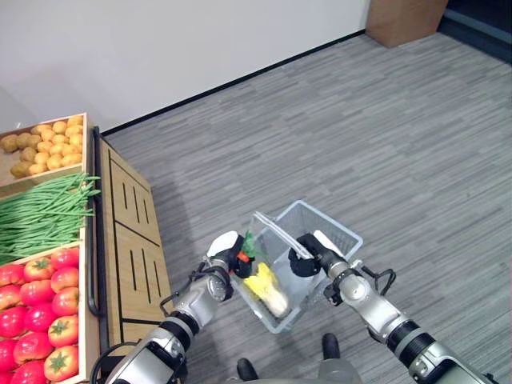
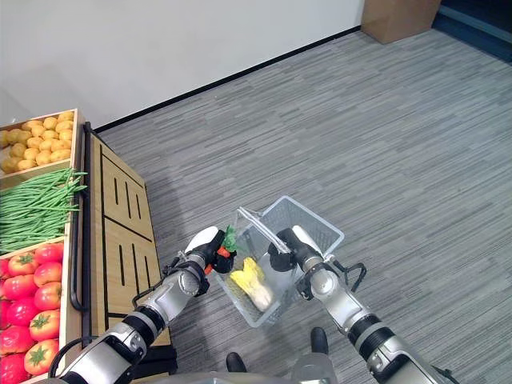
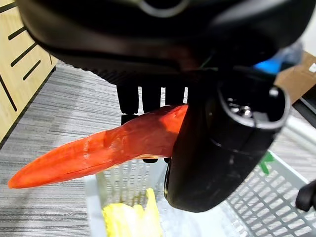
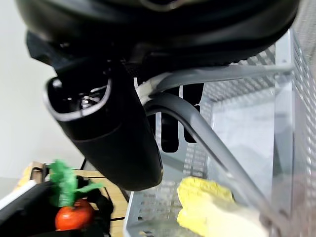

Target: Get the vegetables into the basket

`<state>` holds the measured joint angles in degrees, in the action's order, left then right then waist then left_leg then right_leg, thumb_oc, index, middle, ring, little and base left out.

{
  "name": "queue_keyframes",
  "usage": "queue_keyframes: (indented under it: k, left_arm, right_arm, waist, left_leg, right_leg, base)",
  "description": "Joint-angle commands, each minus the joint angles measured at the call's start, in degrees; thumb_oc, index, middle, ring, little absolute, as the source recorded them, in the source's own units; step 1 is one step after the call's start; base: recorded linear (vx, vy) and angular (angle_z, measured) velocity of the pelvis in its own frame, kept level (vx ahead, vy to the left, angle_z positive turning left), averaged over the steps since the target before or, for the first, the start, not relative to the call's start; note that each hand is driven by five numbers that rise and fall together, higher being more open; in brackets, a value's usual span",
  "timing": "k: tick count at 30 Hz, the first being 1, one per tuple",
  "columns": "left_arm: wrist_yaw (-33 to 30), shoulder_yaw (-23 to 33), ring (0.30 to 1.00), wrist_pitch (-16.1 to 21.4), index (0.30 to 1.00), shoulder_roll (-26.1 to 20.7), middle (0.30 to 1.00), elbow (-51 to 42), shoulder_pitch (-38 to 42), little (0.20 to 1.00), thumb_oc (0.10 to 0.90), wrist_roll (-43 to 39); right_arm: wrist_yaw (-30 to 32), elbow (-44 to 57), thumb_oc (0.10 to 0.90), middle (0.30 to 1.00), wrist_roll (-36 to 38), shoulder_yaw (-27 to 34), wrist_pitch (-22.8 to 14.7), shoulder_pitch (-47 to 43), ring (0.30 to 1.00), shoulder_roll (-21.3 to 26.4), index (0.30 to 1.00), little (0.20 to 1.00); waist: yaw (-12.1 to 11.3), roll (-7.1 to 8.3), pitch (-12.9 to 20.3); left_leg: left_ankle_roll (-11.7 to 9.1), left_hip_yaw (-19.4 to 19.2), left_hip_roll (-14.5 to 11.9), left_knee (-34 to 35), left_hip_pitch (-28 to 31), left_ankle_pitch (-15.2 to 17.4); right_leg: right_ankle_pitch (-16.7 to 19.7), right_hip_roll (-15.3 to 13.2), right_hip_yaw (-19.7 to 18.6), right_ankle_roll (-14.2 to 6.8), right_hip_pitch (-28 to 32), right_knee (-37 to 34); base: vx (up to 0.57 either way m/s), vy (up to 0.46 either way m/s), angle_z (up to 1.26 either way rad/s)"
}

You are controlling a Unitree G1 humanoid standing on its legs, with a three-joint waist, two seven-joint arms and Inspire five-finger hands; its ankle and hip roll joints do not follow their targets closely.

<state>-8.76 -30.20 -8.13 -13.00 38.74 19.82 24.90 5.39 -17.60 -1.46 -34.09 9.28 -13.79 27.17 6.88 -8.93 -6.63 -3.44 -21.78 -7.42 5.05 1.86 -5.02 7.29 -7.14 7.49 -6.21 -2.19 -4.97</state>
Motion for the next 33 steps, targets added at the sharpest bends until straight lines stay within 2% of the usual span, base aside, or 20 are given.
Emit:
queue_keyframes:
  k: [1, 2, 3, 4, 6, 8, 10, 16, 20, 21, 22, 23, 33]
  left_arm:
    - [-1.2, -2.2, 0.3, 2.6, 0.3, -5.2, 0.3, -2.0, 7.0, 0.3, 0.4, 2.9]
    - [-0.9, -2.5, 0.3, 2.8, 0.3, -5.5, 0.3, -2.9, 6.7, 0.3, 0.4, 3.1]
    - [-1.7, -6.5, 0.3, 2.2, 0.3, -0.1, 0.3, 1.3, 10.7, 0.3, 0.4, 3.8]
    - [-1.7, -6.5, 0.3, 2.2, 0.3, 0.0, 0.3, 1.5, 10.8, 0.3, 0.4, 3.8]
    - [-3.3, -6.2, 0.3, 1.0, 0.3, 1.9, 0.3, 11.3, 13.1, 0.3, 0.4, 4.4]
    - [-4.3, -6.1, 0.3, 0.8, 0.3, 2.9, 0.3, 14.4, 14.1, 0.3, 0.4, 4.0]
    - [-4.2, -6.1, 0.3, 0.8, 0.3, 3.0, 0.3, 14.3, 14.4, 0.3, 0.4, 4.1]
    - [-4.6, -7.0, 0.3, 0.3, 0.3, 4.7, 0.3, 17.7, 15.3, 0.3, 0.4, 4.5]
    - [-4.4, -7.0, 0.3, 0.1, 0.3, 5.0, 0.3, 18.9, 15.2, 0.3, 0.4, 5.0]
    - [-4.5, -7.1, 0.635, 0.0, 0.635, 5.2, 0.635, 19.3, 15.1, 0.635, 0.639, 5.1]
    - [-4.5, -7.1, 0.915, 0.0, 0.915, 5.2, 0.915, 19.4, 15.1, 0.915, 0.839, 5.1]
    - [-4.7, -7.1, 1.0, -0.1, 1.0, 5.3, 1.0, 19.4, 14.9, 1.0, 0.9, 5.2]
    - [-4.5, -8.1, 1.0, 0.3, 1.0, 5.3, 1.0, 18.2, 14.1, 1.0, 0.9, 6.2]
  right_arm:
    - [0.4, 12.0, 0.4, 0.3, 0.0, 2.8, -10.3, -11.1, 0.3, -4.3, 0.3, 0.3]
    - [0.3, 12.9, 0.4, 0.3, 0.2, 2.8, -10.5, -11.3, 0.3, -4.3, 0.3, 0.3]
    - [0.2, 12.6, 0.4, 0.3, 0.5, 0.4, -11.4, -12.2, 0.3, -5.6, 0.3, 0.3]
    - [0.2, 12.6, 0.4, 0.3, 0.5, 0.4, -11.4, -12.2, 0.3, -5.5, 0.3, 0.3]
    - [-0.1, 16.3, 0.4, 0.3, 2.9, -1.4, -12.9, -13.5, 0.3, -5.6, 0.3, 0.3]
    - [-0.7, 17.6, 0.4, 0.3, 9.1, -1.9, -13.4, -12.3, 0.3, -6.4, 0.3, 0.3]
    - [-0.7, 18.5, 0.4, 0.3, 9.2, -1.8, -13.3, -12.4, 0.3, -6.0, 0.3, 0.3]
    - [-1.3, 22.4, 0.4, 0.3, 15.6, -3.9, -14.0, -13.0, 0.3, -7.4, 0.3, 0.3]
    - [-1.3, 23.4, 0.4, 0.3, 15.8, -4.7, -14.1, -14.2, 0.3, -7.6, 0.3, 0.3]
    - [-1.2, 23.4, 0.4, 0.3, 15.6, -4.9, -14.2, -14.4, 0.3, -7.7, 0.3, 0.3]
    - [-1.2, 23.4, 0.4, 0.3, 15.6, -4.9, -14.2, -14.5, 0.3, -7.7, 0.3, 0.3]
    - [-1.2, 23.6, 0.4, 0.3, 15.5, -5.1, -14.2, -14.5, 0.3, -7.6, 0.3, 0.3]
    - [-1.0, 22.5, 0.4, 0.3, 14.9, -5.9, -13.9, -15.0, 0.3, -7.8, 0.3, 0.3]
  waist:
    - [-0.7, 2.56, 0.5]
    - [-0.8, 2.62, 0.3]
    - [0.3, 3.03, 0.1]
    - [0.2, 2.98, 0.1]
    - [1.5, 3.84, 0.0]
    - [1.9, 4.14, -0.1]
    - [1.8, 4.25, 0.0]
    - [1.8, 4.85, -0.3]
    - [1.7, 5.12, -0.4]
    - [1.7, 5.17, -0.4]
    - [1.7, 5.17, -0.4]
    - [1.6, 5.24, -0.4]
    - [1.3, 5.19, -0.2]
  left_leg:
    - [-3.7, 2.2, -1.3, -0.2, -1.1, -0.7]
    - [-3.8, 2.3, -1.3, -0.2, -1.3, -0.7]
    - [-3.8, 2.2, -1.4, -0.2, -1.4, -0.7]
    - [-3.8, 2.2, -1.4, -0.2, -1.5, -0.7]
    - [-3.9, 1.4, -1.6, -0.1, -1.8, -0.9]
    - [-3.9, 1.0, -1.7, -0.1, -2.1, -0.9]
    - [-3.9, 0.9, -1.7, -0.1, -2.4, -1.0]
    - [-3.9, 0.7, -2.0, 0.0, -2.8, -1.1]
    - [-3.9, 0.6, -2.0, 0.0, -2.7, -1.0]
    - [-3.9, 0.6, -1.9, 0.0, -2.6, -1.0]
    - [-3.9, 0.6, -1.9, 0.0, -2.6, -1.0]
    - [-3.9, 0.7, -1.9, 0.0, -2.6, -0.9]
    - [-3.7, 0.9, -1.6, 0.0, -1.7, -0.5]
  right_leg:
    - [-3.3, 0.0, -2.3, -2.4, -0.7, 0.4]
    - [-3.2, 0.0, -2.2, -2.4, -0.8, 0.4]
    - [-3.1, 0.0, -2.4, -2.5, -1.1, 0.4]
    - [-3.0, 0.0, -2.4, -2.5, -1.2, 0.4]
    - [-2.6, 0.4, -3.0, -2.6, -2.3, 0.5]
    - [-2.4, 0.5, -3.4, -2.6, -2.8, 0.6]
    - [-2.3, 0.5, -3.5, -2.6, -3.1, 0.7]
    - [-2.0, 0.4, -3.6, -2.6, -3.6, 0.6]
    - [-2.0, 0.5, -3.6, -2.6, -3.6, 0.6]
    - [-2.0, 0.5, -3.6, -2.6, -3.6, 0.5]
    - [-2.0, 0.5, -3.6, -2.6, -3.5, 0.5]
    - [-2.1, 0.5, -3.6, -2.5, -3.4, 0.5]
    - [-2.5, 0.2, -3.2, -2.5, -2.4, 0.5]
  base:
    - [0.0, 0.0, 0.0]
    - [0.0, 0.0, 0.0]
    - [0.0, 0.0, 0.0]
    - [0.0, 0.0, 0.0]
    - [-0.02, -0.006, -0.02]
    - [-0.02, -0.011, -0.17]
    - [0.0, -0.012, -0.23]
    - [0.0, -0.002, -0.03]
    - [0.0, 0.0, 0.0]
    - [0.0, 0.0, 0.0]
    - [0.0, 0.0, 0.0]
    - [0.0, 0.0, 0.0]
    - [0.0, 0.0, 0.0]
